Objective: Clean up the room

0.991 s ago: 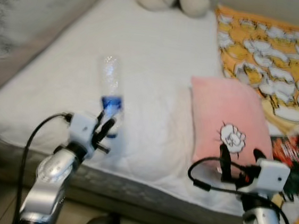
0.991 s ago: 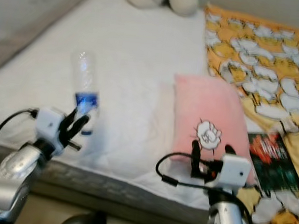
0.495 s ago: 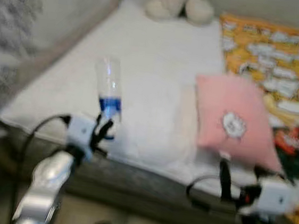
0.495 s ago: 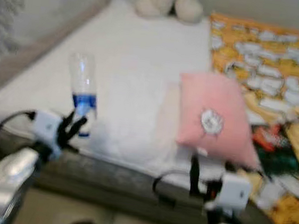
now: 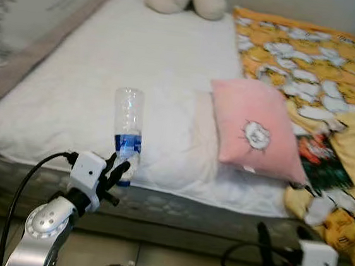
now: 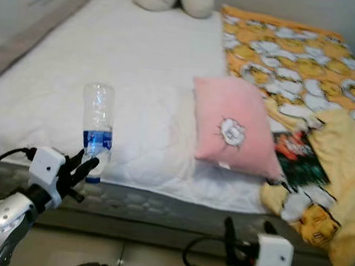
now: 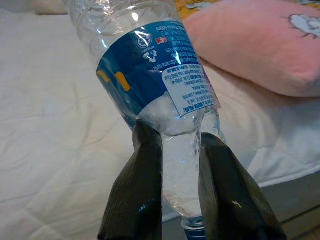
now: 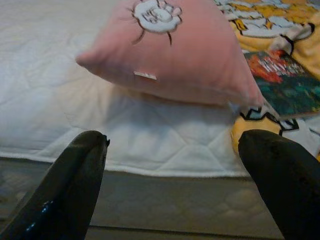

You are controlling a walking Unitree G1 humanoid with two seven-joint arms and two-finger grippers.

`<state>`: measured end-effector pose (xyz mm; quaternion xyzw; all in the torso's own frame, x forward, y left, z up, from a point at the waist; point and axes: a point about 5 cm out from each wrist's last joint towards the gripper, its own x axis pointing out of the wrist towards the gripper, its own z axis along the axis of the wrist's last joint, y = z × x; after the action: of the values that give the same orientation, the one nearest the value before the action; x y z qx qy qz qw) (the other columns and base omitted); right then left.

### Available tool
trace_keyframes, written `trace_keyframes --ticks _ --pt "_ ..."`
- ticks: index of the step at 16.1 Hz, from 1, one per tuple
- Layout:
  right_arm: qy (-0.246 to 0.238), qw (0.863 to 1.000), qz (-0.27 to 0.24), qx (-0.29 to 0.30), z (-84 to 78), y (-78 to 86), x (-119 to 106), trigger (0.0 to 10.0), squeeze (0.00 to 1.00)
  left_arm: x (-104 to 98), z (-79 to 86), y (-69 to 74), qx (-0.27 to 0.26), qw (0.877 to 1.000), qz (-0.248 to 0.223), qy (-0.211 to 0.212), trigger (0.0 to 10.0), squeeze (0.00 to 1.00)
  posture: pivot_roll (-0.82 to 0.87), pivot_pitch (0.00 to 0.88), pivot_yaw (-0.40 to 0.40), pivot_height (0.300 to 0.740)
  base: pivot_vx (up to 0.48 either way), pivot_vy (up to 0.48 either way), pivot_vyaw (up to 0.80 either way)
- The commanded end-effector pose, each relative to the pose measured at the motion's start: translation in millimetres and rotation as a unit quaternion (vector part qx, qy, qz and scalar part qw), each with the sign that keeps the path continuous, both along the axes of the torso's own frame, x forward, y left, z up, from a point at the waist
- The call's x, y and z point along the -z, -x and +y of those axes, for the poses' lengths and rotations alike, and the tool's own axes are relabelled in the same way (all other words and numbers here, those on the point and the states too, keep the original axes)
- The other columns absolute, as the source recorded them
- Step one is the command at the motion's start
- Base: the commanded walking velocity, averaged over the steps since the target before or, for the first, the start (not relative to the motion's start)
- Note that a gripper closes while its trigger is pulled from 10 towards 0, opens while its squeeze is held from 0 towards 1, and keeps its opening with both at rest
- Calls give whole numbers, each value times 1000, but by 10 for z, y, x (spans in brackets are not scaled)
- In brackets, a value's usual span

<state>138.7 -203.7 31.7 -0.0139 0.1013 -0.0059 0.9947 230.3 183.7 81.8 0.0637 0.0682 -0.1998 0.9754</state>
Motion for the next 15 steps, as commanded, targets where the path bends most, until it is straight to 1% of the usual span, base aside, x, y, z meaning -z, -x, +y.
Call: trace_keyframes --ticks 1,2,4,5,6,7,8,9,12,13,15 --pt "3 1000 5 -1 46 -45 109 10000 0 -108 -35 -53 -2 1000 -24 14 10000 0 -12 38 -38 740 -446 0 0" --pt "0 1000 9 -4 97 -96 178 10000 0 -112 -27 -78 -9 1000 -22 18 10000 0 -12 38 -38 740 -446 0 0" --pt "-4 1000 -2 -4 112 -209 212 10000 0 -122 -33 -117 -16 999 -23 22 10000 0 -4 36 -36 740 -446 0 0" --pt "-5 1000 -6 -3 115 -238 209 10000 0 -117 -42 -123 -14 999 -26 13 10000 0 -3 38 -36 740 -442 0 0" --pt "-2 1000 -24 1 -28 -149 83 10000 0 -103 -33 -130 -17 1000 -25 5 10000 0 -2 40 -34 740 -431 0 775" --pt "1 1000 -31 1 -70 -136 38 10000 0 -112 -32 -125 -18 999 -26 5 10000 0 -1 44 -32 740 -412 -247 750" --pt "2 999 -37 3 -73 -149 18 10000 0 -115 -59 -176 -19 999 -27 4 10000 0 -2 47 -28 740 -394 -274 744" --pt "2 999 -38 3 -69 -152 22 10000 0 -131 -89 -216 -19 999 -30 6 10000 0 -2 48 -27 740 0 0 738" --pt "1 999 -43 2 -66 -176 17 10000 0 -155 -126 -252 -16 999 -33 6 10000 0 -4 51 -19 740 0 0 723" --pt "1 999 -49 1 -47 -196 -56 10000 0 -161 -133 -255 -14 999 -35 4 10000 0 -5 53 -16 740 0 0 712" --pt "2 998 -59 -1 -5 -217 -176 10000 0 -166 -182 -257 -7 999 -38 -2 10000 0 -5 57 -15 740 0 -480 697"
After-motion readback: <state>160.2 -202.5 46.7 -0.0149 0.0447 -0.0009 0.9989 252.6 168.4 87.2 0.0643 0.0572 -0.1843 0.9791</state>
